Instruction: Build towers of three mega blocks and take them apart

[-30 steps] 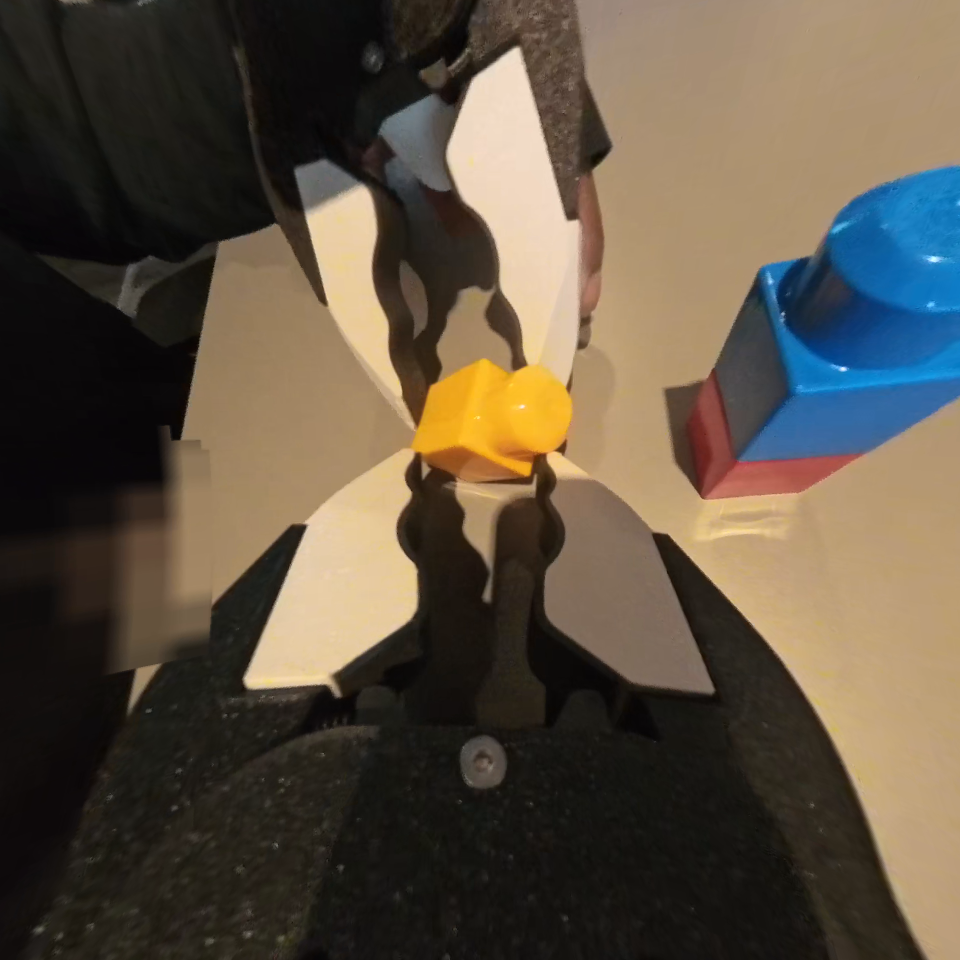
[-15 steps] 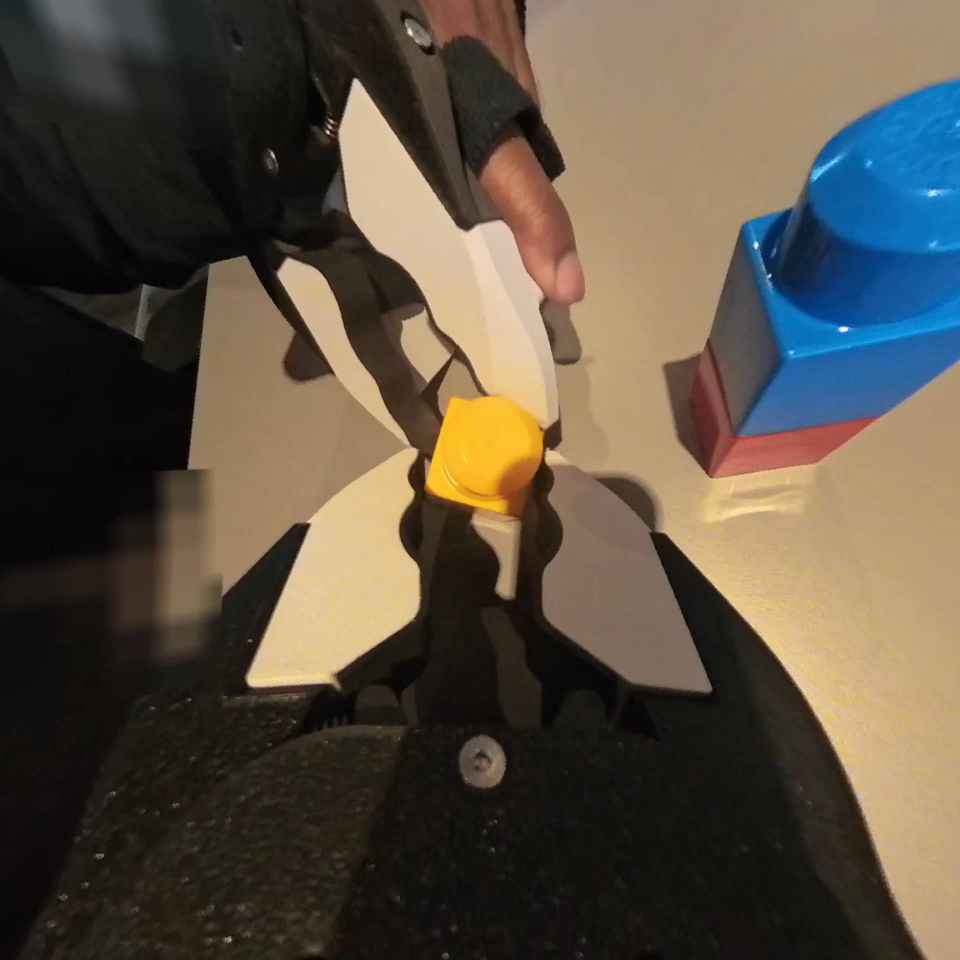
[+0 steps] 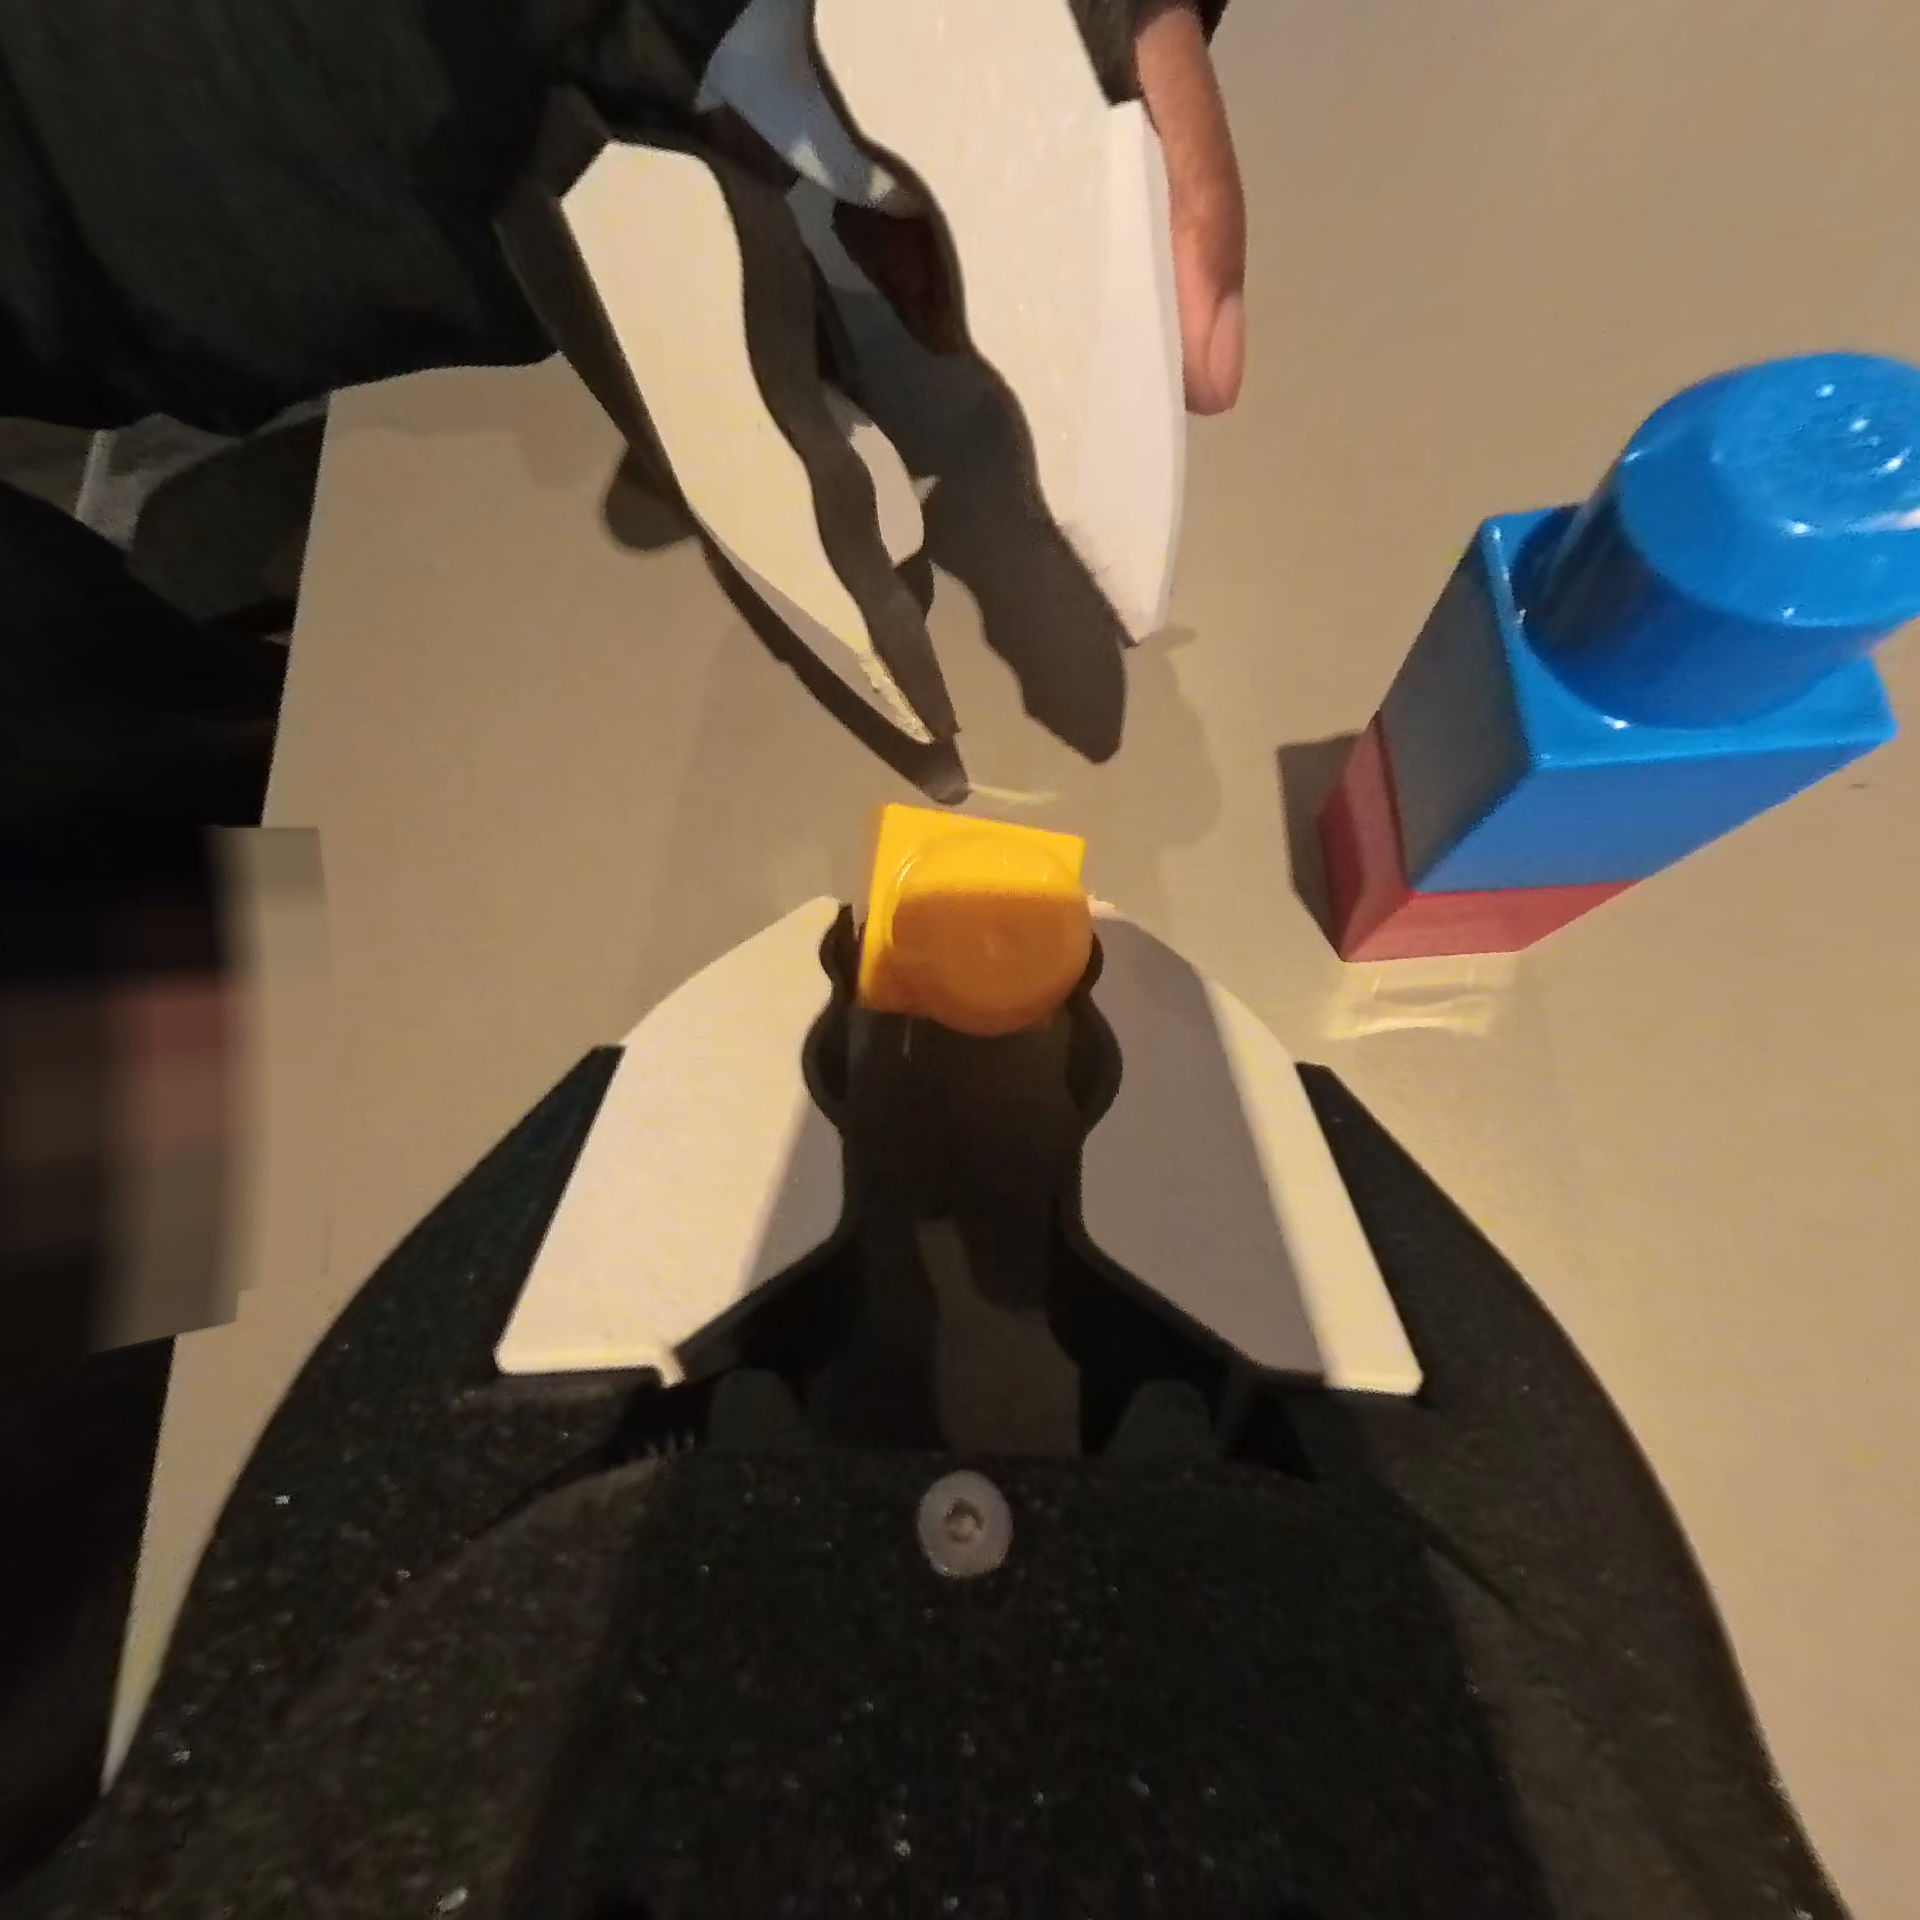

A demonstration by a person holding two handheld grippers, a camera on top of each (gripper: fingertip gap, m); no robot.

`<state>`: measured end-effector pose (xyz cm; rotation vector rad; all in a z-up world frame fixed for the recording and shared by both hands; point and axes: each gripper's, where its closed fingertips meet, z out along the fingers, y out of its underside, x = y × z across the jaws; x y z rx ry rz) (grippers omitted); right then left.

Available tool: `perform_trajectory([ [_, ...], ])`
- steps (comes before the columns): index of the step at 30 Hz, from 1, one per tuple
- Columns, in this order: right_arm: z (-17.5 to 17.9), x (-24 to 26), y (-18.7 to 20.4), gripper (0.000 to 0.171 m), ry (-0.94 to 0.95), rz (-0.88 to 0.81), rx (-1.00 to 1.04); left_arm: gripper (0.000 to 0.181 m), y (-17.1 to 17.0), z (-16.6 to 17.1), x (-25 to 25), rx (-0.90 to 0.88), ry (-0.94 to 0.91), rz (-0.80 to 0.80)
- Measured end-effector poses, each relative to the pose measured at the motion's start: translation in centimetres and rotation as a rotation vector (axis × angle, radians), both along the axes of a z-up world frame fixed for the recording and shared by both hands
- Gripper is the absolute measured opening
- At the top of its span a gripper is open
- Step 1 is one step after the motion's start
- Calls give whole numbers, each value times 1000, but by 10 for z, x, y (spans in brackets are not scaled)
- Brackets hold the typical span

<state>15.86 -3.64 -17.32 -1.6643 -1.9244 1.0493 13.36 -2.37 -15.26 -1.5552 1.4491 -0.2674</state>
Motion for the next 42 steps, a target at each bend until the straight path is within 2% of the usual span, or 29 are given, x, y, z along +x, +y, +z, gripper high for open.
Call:
perform_trajectory([
  [15, 35, 5, 13, 39, 152, 0, 87, 32, 11, 20, -4, 17, -107, 78],
  [23, 26, 10, 20, 39, 104, -2, 109, 34, 23, 37, -11, -20, -266, 153],
  [29, 14, 13, 28, 39, 42, -32, 99, 47, 32, 30, -11, -143, -358, 198],
  [37, -3, 11, 32, 39, -35, -40, 113, 59, 49, 12, -2, -208, -310, 187],
  [42, -8, 7, 31, 38, -79, -18, 188, 60, 57, 3, 1, -226, -246, 168],
])
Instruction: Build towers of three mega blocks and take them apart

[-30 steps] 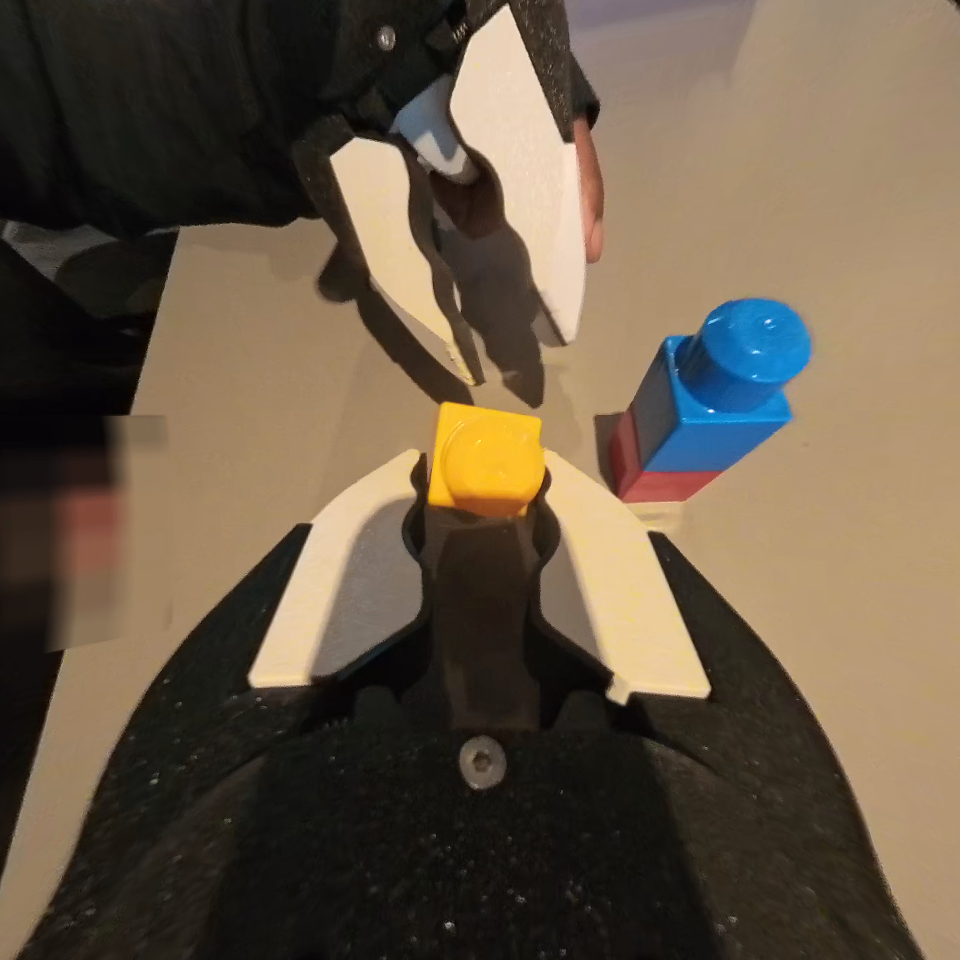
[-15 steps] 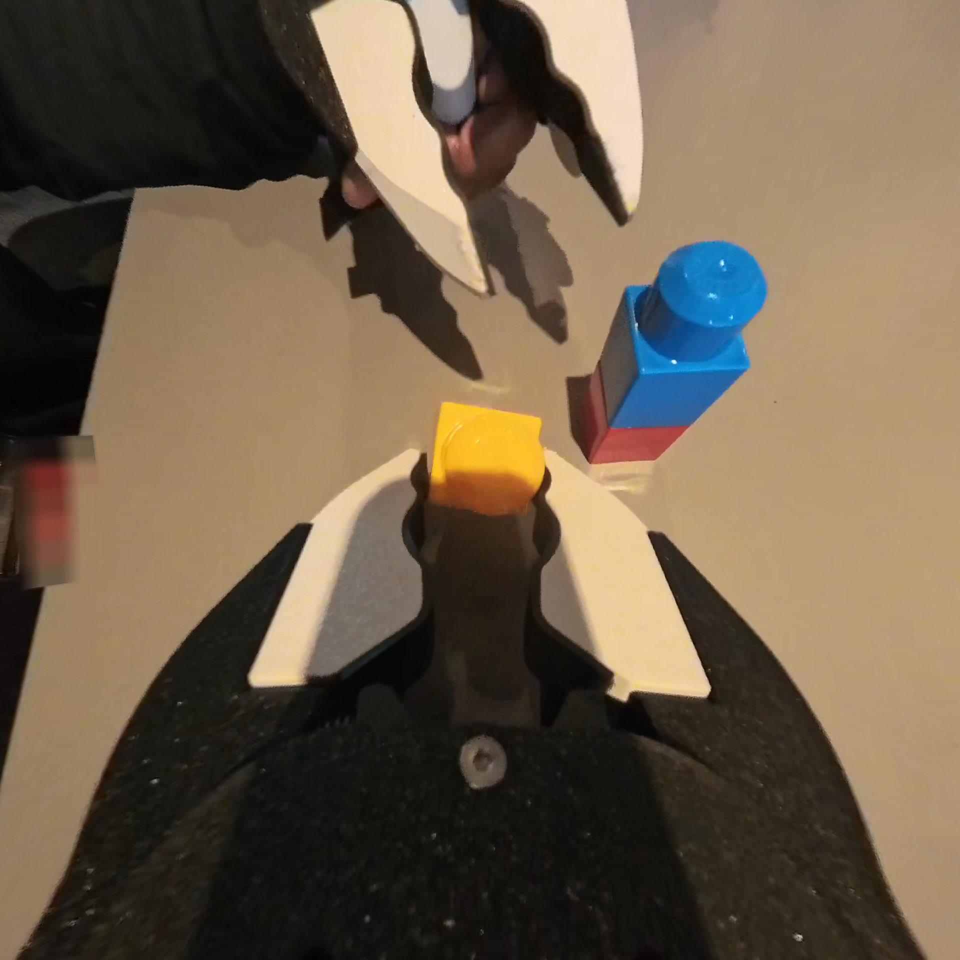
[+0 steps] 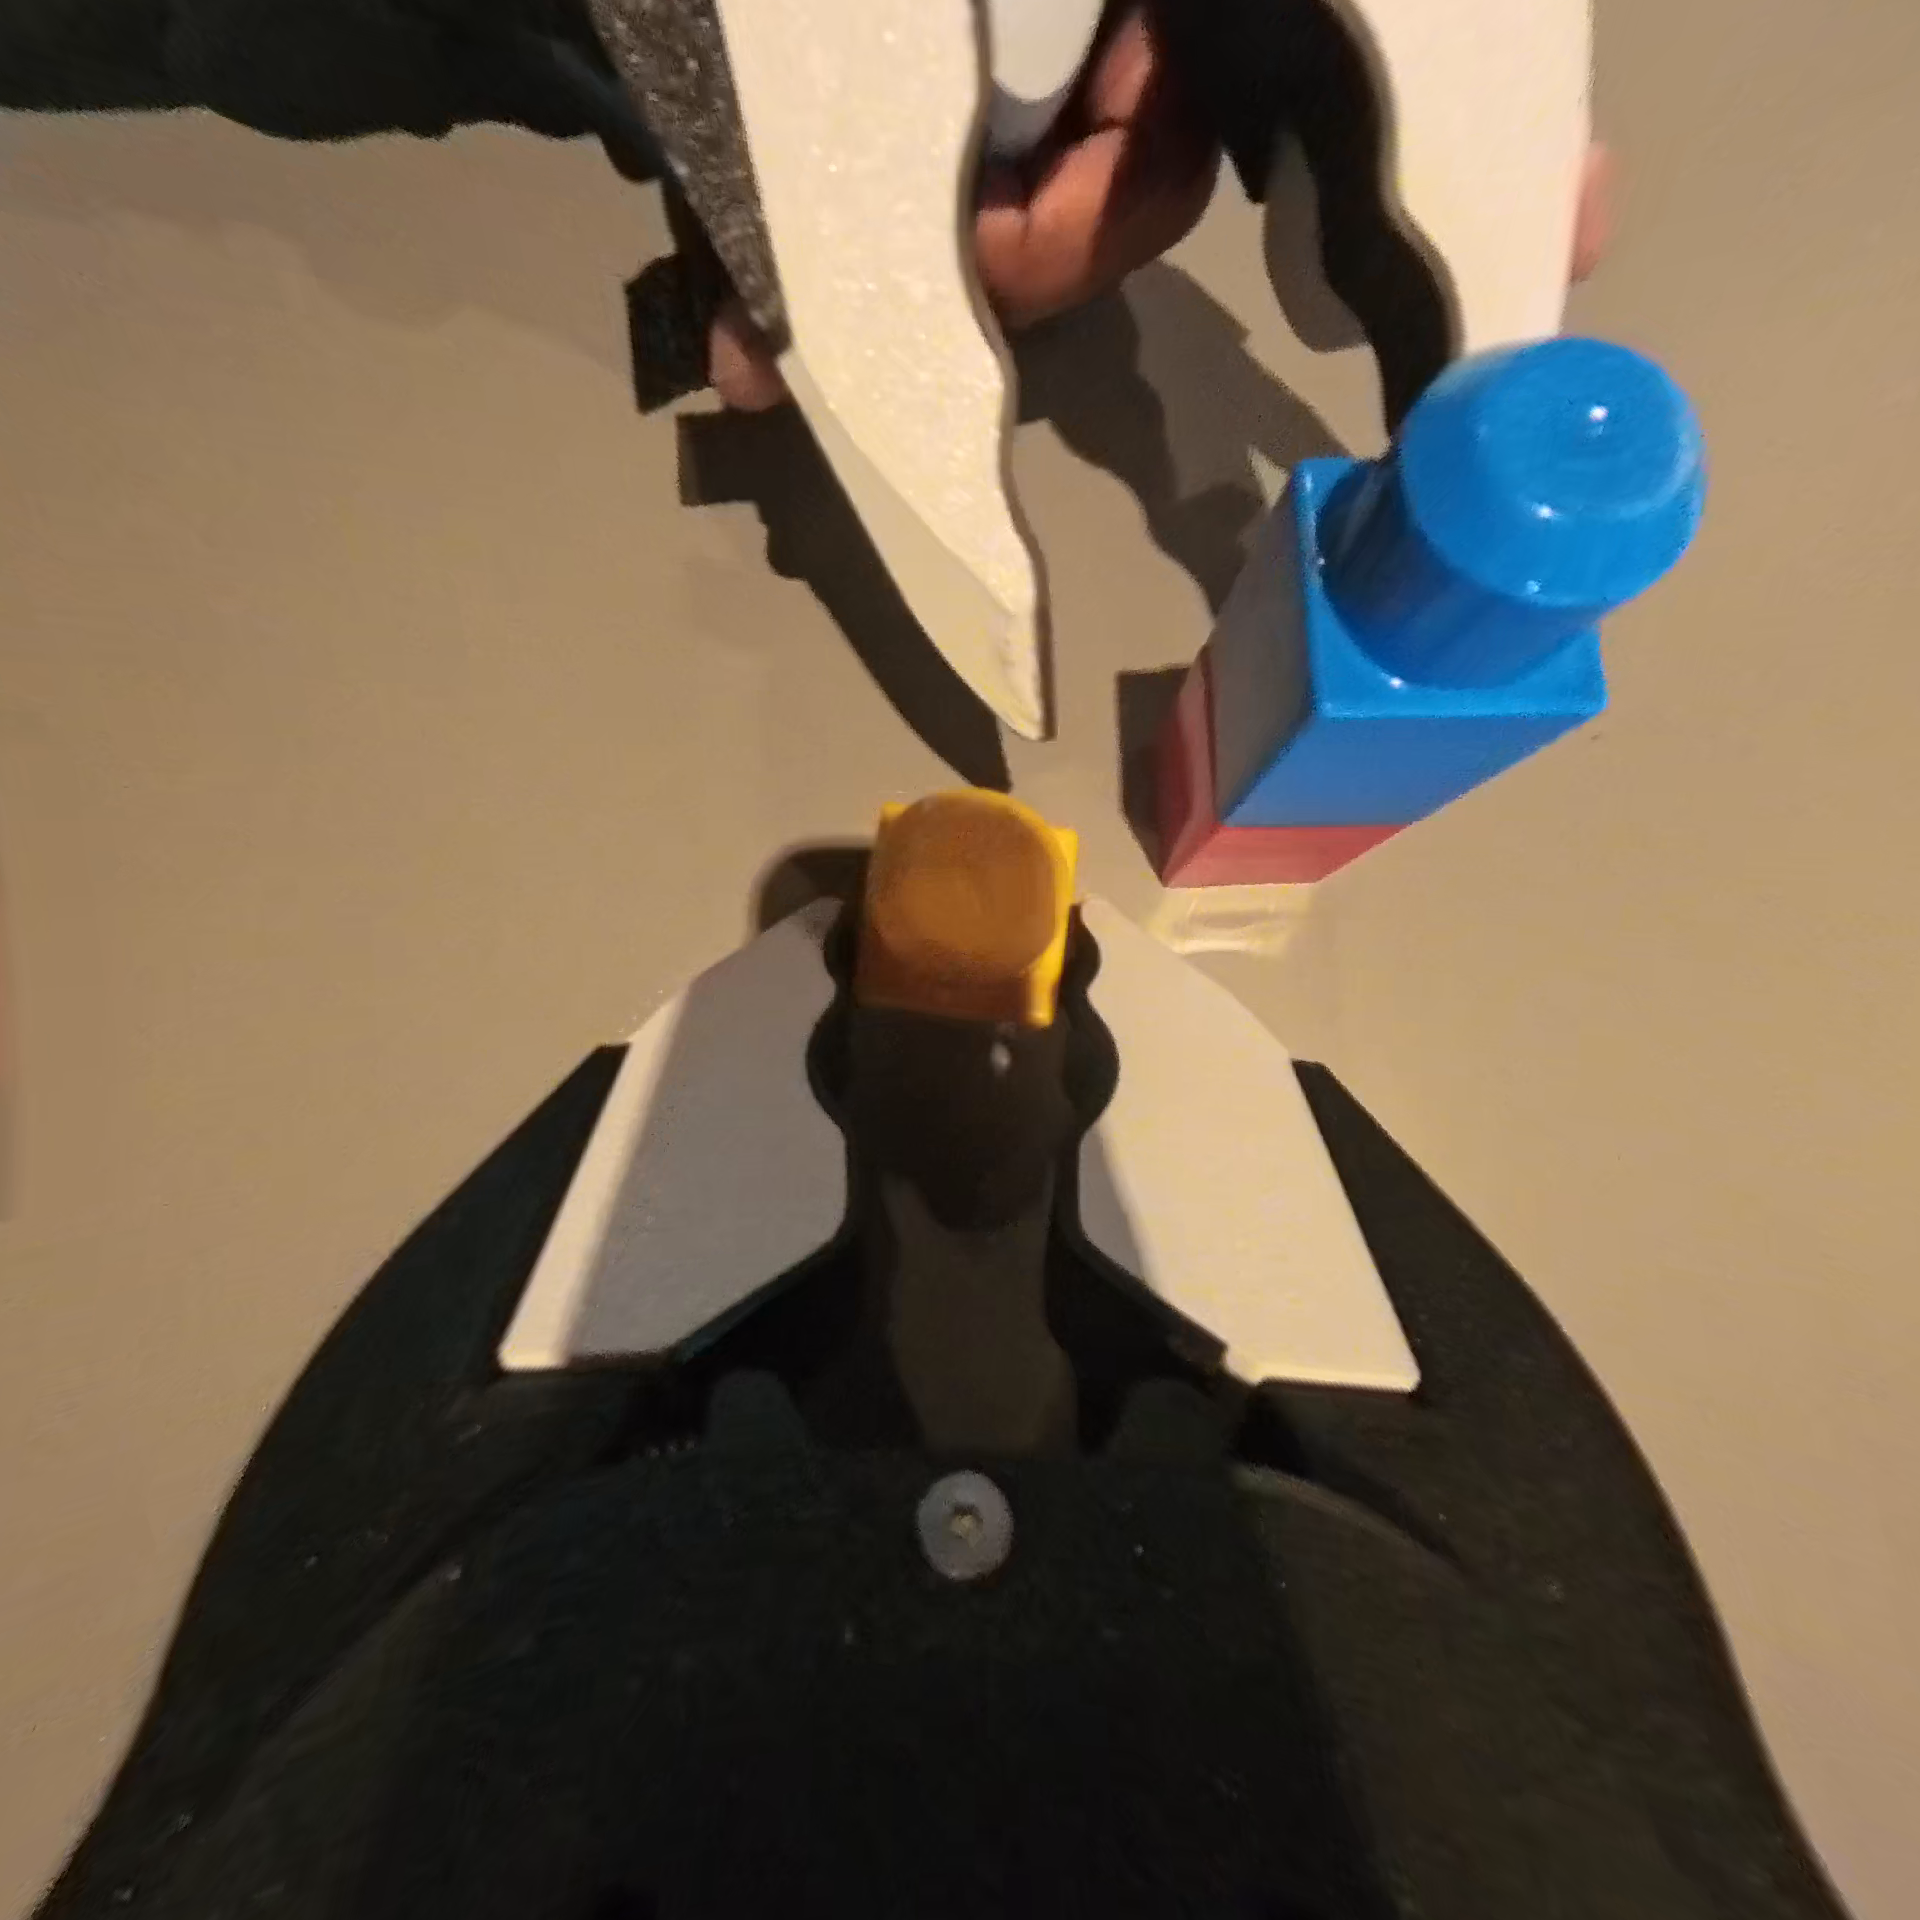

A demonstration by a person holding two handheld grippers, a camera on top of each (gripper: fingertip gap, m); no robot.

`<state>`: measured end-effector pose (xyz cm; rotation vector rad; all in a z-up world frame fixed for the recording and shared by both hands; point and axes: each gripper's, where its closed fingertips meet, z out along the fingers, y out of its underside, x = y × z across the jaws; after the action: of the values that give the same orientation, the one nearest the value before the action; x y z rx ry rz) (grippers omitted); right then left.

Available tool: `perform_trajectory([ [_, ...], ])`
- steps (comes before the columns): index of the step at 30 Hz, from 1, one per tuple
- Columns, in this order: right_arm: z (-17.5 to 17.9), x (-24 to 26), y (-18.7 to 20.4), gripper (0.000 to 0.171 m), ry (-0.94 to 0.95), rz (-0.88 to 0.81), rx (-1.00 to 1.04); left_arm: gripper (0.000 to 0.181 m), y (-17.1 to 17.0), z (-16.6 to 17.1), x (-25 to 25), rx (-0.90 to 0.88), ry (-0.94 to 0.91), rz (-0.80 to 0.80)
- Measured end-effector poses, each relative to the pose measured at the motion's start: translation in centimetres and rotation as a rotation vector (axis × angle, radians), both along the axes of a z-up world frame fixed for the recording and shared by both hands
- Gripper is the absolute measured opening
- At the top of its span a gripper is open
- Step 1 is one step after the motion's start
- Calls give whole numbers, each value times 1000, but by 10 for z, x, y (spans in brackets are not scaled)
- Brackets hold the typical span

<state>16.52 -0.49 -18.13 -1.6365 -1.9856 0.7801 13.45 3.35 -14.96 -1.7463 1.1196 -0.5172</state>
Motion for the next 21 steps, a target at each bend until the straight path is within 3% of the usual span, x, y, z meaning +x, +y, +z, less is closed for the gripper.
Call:
perform_trajectory([
  [5, -1, -3, -1, 38, -11, 15, 22, 55, 12, -9, 1, -66, 33, -35],
  [9, 0, -4, -1, 38, 2, 11, 10, 37, 12, -16, 7, -146, 47, -106],
  [13, 0, -4, -1, 38, 15, 4, 12, 36, 15, -15, 10, -134, 45, -108],
  [17, -1, -4, 0, 38, 21, -2, 25, 36, 8, 27, 9, -67, -161, -105],
  [21, -1, -4, 0, 38, 25, -3, 28, 36, -24, 53, 24, -32, -165, -225],
])
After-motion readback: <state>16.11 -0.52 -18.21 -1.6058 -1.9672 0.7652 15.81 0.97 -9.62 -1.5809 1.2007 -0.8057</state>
